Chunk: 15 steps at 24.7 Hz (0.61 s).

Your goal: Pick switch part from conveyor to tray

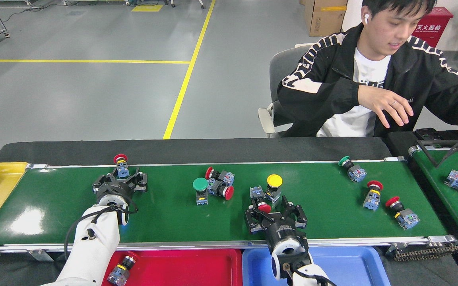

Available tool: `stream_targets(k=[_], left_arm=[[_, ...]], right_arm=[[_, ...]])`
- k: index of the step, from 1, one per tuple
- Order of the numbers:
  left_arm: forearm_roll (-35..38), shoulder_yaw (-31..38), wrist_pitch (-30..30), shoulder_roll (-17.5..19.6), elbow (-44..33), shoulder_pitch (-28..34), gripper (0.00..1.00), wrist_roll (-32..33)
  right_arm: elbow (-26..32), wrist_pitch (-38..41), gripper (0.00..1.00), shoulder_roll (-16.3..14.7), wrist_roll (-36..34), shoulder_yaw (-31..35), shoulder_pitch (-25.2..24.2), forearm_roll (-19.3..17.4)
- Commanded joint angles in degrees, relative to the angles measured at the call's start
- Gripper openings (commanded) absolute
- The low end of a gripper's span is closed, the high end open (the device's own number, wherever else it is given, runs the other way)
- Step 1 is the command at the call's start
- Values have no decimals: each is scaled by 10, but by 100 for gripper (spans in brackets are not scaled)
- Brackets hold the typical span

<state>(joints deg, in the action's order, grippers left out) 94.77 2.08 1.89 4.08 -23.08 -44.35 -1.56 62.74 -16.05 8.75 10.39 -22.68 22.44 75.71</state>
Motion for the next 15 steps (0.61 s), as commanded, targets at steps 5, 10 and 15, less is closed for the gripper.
stream_targets(k=[5, 10, 15], left_arm=[[-19, 0, 38, 5, -16, -8, 8, -27], [-37, -5, 81, -2, -180, 101, 8, -25], [-49, -1, 190, -2, -517, 326, 9, -13]], right_arm=[[-29, 23, 47, 5, -30, -24, 32, -15], [-26, 66, 30, 0, -47, -22, 27, -24], [105, 141, 33, -40, -38, -20, -19, -56]])
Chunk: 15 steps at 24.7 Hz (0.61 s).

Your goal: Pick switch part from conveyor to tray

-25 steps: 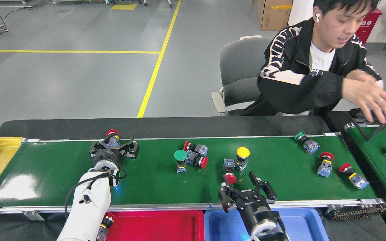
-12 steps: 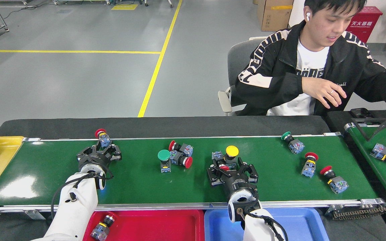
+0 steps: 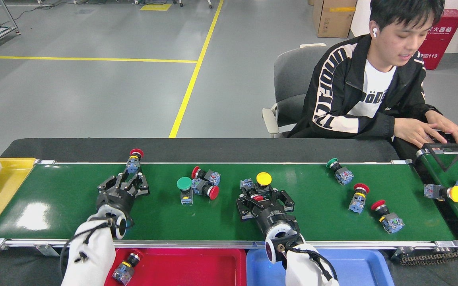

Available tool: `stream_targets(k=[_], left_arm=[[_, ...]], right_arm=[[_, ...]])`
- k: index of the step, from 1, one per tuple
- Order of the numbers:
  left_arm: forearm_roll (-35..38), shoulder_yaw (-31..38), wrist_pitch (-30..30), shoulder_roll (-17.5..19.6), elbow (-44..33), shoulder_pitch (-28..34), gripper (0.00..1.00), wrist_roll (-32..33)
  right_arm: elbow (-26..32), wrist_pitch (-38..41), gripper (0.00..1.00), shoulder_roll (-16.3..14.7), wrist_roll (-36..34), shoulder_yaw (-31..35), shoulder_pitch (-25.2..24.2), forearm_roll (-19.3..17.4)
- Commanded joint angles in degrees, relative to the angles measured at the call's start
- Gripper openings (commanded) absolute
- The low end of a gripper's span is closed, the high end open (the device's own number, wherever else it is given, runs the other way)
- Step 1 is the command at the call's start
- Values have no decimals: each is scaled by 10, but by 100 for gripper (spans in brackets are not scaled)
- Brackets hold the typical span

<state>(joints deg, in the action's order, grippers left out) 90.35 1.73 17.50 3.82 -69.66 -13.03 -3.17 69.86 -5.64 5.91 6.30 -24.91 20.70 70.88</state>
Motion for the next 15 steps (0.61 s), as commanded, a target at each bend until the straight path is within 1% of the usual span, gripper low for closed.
stream_targets(k=[1, 3, 4, 6, 8, 9, 10, 11, 12, 13, 14, 15], left_arm=[[-9, -1, 44, 0, -94, 48, 9, 4], [-17, -1, 73, 1, -177, 119, 10, 4], [-16, -1, 85, 1, -209, 148, 10, 4], [-15, -1, 105, 9, -264, 208, 10, -2], [-14, -2, 126, 13, -311, 267, 11, -3], [-16, -1, 136, 13, -322, 286, 11, -3], [-15, 0, 146, 17, -324, 295, 12, -6], [-14, 1, 153, 24, -323, 299, 15, -10], [-14, 0, 155, 34, -323, 305, 24, -12], [-13, -1, 155, 41, -323, 310, 45, -12], [-14, 3, 155, 40, -323, 319, 70, -12], [-14, 3, 155, 43, -323, 323, 100, -13]], right_arm=[[77, 70, 35, -27, 7, 1, -27, -19], [165, 167, 37, -56, 21, 2, -101, -40], [193, 201, 37, -62, 27, 2, -127, -41], [230, 253, 39, -64, 30, 1, -171, -41], [247, 317, 45, -61, 32, 1, -203, -41], [247, 334, 57, -60, 37, -1, -208, -40], [247, 332, 84, -54, 54, -5, -213, -37], [247, 329, 94, -45, 73, -8, -216, -37], [247, 328, 96, -37, 86, -8, -218, -37], [247, 327, 96, -34, 90, -8, -217, -37], [247, 327, 96, -33, 90, -8, -215, -37], [247, 326, 96, -32, 90, -8, -214, -38]])
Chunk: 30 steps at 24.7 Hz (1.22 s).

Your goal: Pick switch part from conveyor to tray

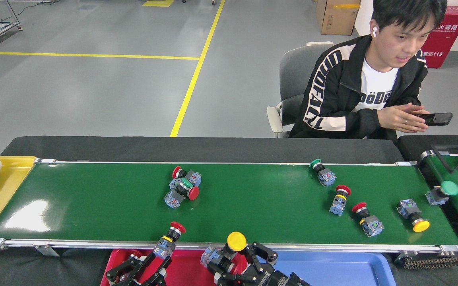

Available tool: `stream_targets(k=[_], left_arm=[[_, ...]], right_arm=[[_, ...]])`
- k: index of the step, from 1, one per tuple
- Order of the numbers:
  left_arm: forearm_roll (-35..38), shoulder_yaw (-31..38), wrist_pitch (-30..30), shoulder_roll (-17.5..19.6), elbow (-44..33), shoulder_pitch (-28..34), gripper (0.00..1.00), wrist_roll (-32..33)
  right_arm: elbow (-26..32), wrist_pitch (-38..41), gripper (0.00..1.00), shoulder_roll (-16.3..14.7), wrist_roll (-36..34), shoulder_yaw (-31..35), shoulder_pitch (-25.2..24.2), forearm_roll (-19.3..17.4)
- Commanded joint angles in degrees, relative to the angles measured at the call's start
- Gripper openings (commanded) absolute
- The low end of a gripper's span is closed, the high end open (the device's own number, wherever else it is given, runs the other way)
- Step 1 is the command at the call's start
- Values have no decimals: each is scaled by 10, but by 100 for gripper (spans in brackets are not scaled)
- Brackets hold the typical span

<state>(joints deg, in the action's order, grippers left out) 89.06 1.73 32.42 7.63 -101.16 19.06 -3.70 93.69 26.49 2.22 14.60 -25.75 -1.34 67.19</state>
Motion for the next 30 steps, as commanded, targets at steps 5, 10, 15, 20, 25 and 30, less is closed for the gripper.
stream_targets(k=[5, 10, 15, 20, 25, 30], left_arm=[[-3, 20, 1, -12, -8, 4, 100, -7], [-4, 123, -24, -110, -8, 1, 100, 26], [-46, 186, -93, -119, -6, -9, 100, 57], [-49, 209, -95, -111, -8, -11, 100, 57], [36, 173, -112, -115, 27, -97, 100, 62], [73, 122, -156, -110, 149, -213, 100, 58]], right_arm=[[17, -35, 95, 5, 7, 12, 9, -1], [62, -202, 94, -1, 1, 120, 10, 0], [68, -246, 94, -32, -67, 254, -31, 19], [77, -245, 94, -44, -215, 299, -131, 23], [76, -245, 93, -44, -227, 299, -156, 26], [65, -260, 92, -11, -163, 226, -99, 79]])
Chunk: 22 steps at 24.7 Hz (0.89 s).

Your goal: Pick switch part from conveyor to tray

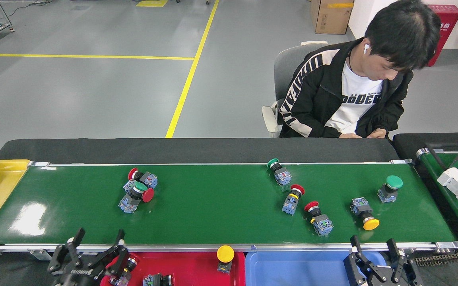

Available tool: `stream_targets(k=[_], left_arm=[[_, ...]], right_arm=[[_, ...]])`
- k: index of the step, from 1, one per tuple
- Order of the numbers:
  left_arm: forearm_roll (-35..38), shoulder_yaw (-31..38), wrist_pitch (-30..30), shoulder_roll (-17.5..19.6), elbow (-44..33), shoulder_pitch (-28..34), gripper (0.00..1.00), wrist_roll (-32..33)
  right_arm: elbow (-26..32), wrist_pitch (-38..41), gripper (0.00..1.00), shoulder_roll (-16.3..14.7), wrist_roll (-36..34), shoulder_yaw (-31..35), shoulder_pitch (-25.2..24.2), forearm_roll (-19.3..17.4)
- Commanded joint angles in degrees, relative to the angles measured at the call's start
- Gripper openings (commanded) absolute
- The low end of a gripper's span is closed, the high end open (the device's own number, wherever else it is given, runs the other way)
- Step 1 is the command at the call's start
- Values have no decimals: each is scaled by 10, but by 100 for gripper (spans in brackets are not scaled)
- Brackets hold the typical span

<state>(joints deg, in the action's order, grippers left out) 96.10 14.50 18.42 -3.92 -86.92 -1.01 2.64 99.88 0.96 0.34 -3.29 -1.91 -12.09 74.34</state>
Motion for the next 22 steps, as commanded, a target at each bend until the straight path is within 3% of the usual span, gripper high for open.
stream_targets(k=[1, 4, 7, 9, 10, 13, 14, 17, 18, 22], left_arm=[[4, -7, -18, 8, 25, -31, 100, -6], [4, -8, -25, 25, 87, -75, 100, -9], [5, -16, -40, 42, 177, -131, 100, -14], [5, -26, -58, 61, 232, -166, 99, -33], [5, -35, -73, 73, 259, -181, 94, -43], [-4, -68, -77, 115, 316, -207, 66, -56], [-6, -68, -75, 118, 318, -207, 55, -62], [-13, -70, -51, 122, 318, -205, 17, -72], [-14, -68, -43, 121, 317, -204, 10, -72], [-49, -71, -30, 119, 295, -183, 6, -74]], right_arm=[[-10, -30, 92, 25, 28, -31, 19, 32], [-59, -103, 92, 54, 63, -86, 66, 80], [-98, -121, 92, 56, 94, -114, 96, 80], [-116, -117, 83, 56, 99, -117, 120, 78], [-130, -115, 73, 55, 105, -122, 130, 78], [-150, -106, 25, 40, 106, -141, 150, 77], [-150, -104, 19, 36, 106, -143, 153, 77], [-146, -89, 7, 36, 105, -144, 157, 77], [-144, -82, 6, 36, 105, -144, 157, 77], [-94, -41, 6, 36, 106, -144, 131, 76]])
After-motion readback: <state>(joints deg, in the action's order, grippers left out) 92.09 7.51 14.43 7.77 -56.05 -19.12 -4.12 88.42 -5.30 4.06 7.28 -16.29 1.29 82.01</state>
